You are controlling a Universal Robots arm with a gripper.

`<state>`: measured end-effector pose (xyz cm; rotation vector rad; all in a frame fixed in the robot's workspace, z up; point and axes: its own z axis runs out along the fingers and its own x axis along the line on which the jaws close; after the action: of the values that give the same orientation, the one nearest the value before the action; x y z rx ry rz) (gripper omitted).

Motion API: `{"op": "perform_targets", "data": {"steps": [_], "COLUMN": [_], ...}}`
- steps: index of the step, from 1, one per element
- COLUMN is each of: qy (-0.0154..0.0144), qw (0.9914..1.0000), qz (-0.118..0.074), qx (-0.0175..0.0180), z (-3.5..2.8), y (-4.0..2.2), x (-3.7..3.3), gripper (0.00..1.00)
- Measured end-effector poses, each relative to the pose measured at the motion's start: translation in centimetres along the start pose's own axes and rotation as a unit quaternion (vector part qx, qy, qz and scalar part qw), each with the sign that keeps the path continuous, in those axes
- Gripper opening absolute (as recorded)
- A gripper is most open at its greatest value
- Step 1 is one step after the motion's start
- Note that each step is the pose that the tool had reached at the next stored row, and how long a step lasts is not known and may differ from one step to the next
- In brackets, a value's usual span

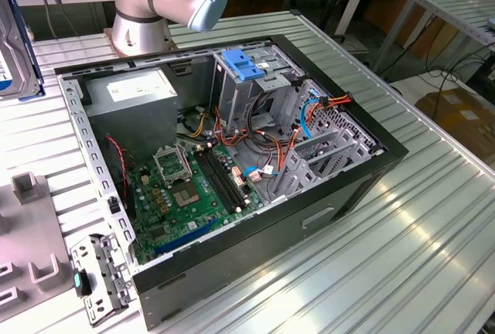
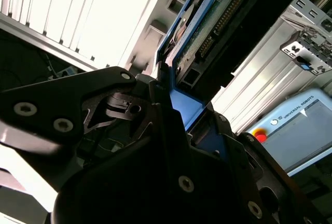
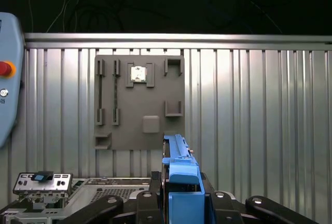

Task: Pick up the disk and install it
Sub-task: 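Pick up the disk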

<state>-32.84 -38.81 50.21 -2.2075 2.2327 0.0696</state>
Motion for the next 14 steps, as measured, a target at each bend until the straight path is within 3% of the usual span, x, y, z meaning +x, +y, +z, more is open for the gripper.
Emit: {"op": "perform_targets", "data": {"steps": [14], "qy": [0.0000], "qw": [1.00000], "qz": [0.000], "qx": [0.0000], "z": [-0.04], "y": [-1.11], "x": [0.19], "gripper": [0.37]}}
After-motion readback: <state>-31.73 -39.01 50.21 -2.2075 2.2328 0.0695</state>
